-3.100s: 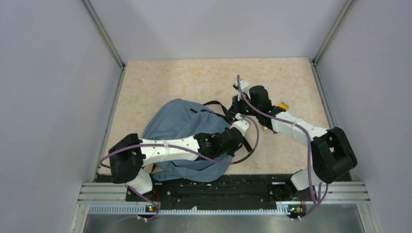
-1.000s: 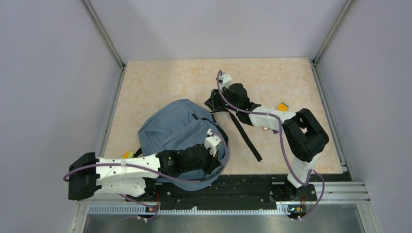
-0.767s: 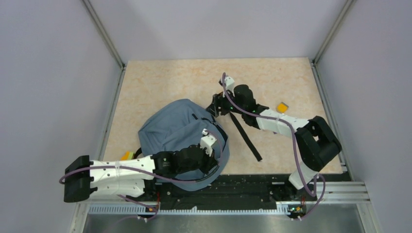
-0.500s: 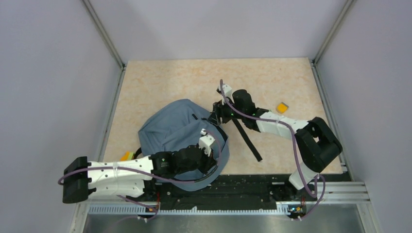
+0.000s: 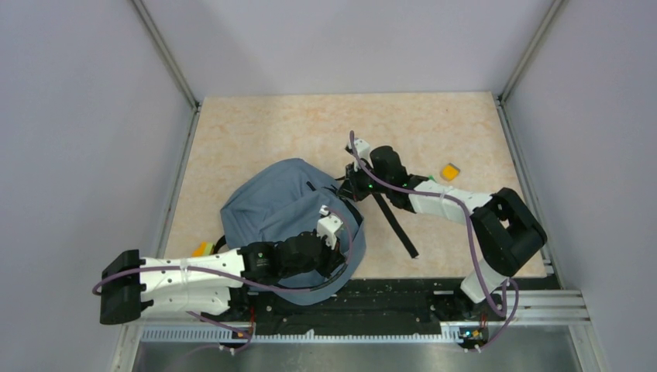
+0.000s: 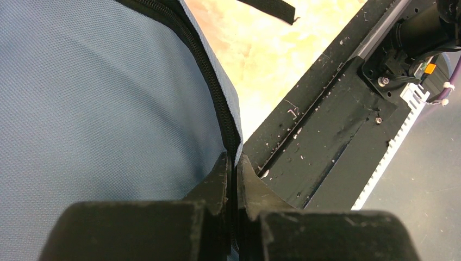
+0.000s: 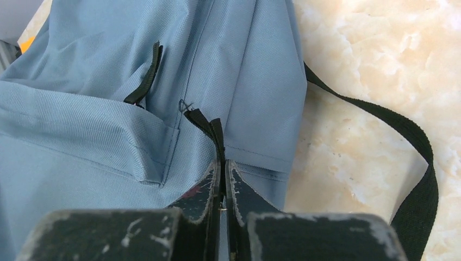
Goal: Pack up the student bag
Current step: Zip the student bag at the center of the board.
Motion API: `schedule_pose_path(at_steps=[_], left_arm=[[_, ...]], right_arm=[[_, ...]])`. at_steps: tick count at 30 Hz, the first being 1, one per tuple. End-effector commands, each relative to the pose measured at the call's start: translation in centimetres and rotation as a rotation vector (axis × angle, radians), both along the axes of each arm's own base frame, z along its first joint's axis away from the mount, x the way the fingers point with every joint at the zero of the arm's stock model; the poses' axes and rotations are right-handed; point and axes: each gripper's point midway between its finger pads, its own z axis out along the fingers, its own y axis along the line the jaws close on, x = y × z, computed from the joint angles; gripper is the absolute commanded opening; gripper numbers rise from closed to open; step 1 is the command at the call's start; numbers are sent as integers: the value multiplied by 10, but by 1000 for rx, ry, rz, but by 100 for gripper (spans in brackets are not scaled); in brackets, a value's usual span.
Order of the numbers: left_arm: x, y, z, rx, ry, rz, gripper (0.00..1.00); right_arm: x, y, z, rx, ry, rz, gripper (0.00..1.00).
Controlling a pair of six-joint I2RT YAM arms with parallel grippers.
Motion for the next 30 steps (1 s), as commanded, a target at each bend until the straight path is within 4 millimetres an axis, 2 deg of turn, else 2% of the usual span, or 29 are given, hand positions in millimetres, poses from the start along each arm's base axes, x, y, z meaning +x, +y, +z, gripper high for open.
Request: schedule_pose_path(at_steps=[1,8,13,22,25,27,30], left_arm=[[-1,-3,7,-26,5,3,0],[-4,-10,5,-36,15,-22,0],[-7,-18,4,-40,28,-54,0],[-6,-22,5,-52,17,-59,0],[-4,-27,9,-84,3,-60,0],[0,-29,12,-90,-12,-46,0],[20,-35,23,-105,-79,28,0]], right_arm=[[13,5,39,42,-106,-18,0],[22,11,50,86,-145,-36,0],[34,31,60,161,-153,-17,0],[44,69,49,245,-109,50,0],[47,77,53,273,-111,54,0],[49,79,57,281,-111,54,0],[55,73,65,261,-138,11,0]])
